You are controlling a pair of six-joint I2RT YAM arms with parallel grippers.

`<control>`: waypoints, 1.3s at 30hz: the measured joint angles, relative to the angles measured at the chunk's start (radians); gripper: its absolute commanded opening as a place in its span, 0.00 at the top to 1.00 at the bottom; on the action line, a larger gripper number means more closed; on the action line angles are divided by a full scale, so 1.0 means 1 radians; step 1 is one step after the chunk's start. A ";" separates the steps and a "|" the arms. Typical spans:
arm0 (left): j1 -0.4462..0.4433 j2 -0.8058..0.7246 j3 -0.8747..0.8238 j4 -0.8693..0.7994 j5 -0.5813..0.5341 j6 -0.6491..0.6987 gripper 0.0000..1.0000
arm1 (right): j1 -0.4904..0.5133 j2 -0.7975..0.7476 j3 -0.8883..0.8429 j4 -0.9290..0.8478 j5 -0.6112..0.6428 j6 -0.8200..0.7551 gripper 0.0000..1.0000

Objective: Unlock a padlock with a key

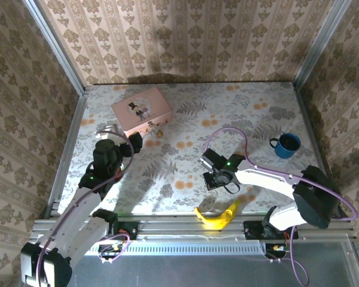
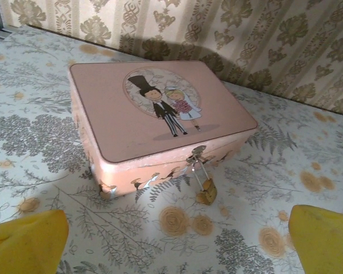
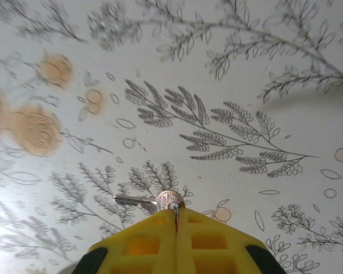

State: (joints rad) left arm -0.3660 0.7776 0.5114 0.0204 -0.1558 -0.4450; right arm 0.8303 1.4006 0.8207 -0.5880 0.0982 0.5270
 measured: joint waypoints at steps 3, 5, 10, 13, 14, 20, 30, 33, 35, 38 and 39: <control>0.000 -0.003 0.007 -0.019 0.013 -0.001 0.00 | -0.008 -0.066 0.000 0.012 0.000 0.000 1.00; 0.000 -0.003 0.007 -0.033 0.027 -0.001 0.00 | -0.013 -0.105 0.001 0.013 0.000 0.000 1.00; 0.001 0.027 0.017 -0.043 0.131 0.002 0.08 | -0.039 -0.166 0.018 0.017 0.002 0.017 1.00; -0.003 0.077 0.046 -0.039 0.211 0.003 0.10 | -0.064 -0.187 0.035 0.056 0.001 0.047 1.00; -0.008 0.092 0.055 -0.035 0.230 0.003 0.10 | -0.070 -0.192 0.037 0.071 0.000 0.054 1.00; -0.111 0.176 0.074 0.025 0.324 -0.016 0.24 | -0.095 -0.208 0.041 0.209 -0.002 0.109 1.00; -0.284 0.352 0.100 0.167 0.436 -0.079 0.42 | -0.130 -0.204 0.043 0.329 -0.047 0.142 1.00; -0.312 0.414 0.129 0.222 0.476 -0.095 0.46 | -0.139 -0.203 0.042 0.359 -0.071 0.156 1.00; -0.323 0.449 0.145 0.263 0.502 -0.108 0.48 | -0.144 -0.203 0.042 0.378 -0.087 0.163 1.00; -0.334 0.491 0.159 0.319 0.537 -0.126 0.50 | -0.153 -0.203 0.042 0.404 -0.108 0.172 1.00; -0.335 0.502 0.164 0.331 0.549 -0.132 0.51 | -0.154 -0.203 0.042 0.409 -0.113 0.177 1.00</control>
State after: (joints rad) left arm -0.7006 1.2797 0.6758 0.3511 0.3927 -0.5766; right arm 0.6762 1.1976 0.8623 -0.1787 -0.0143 0.7040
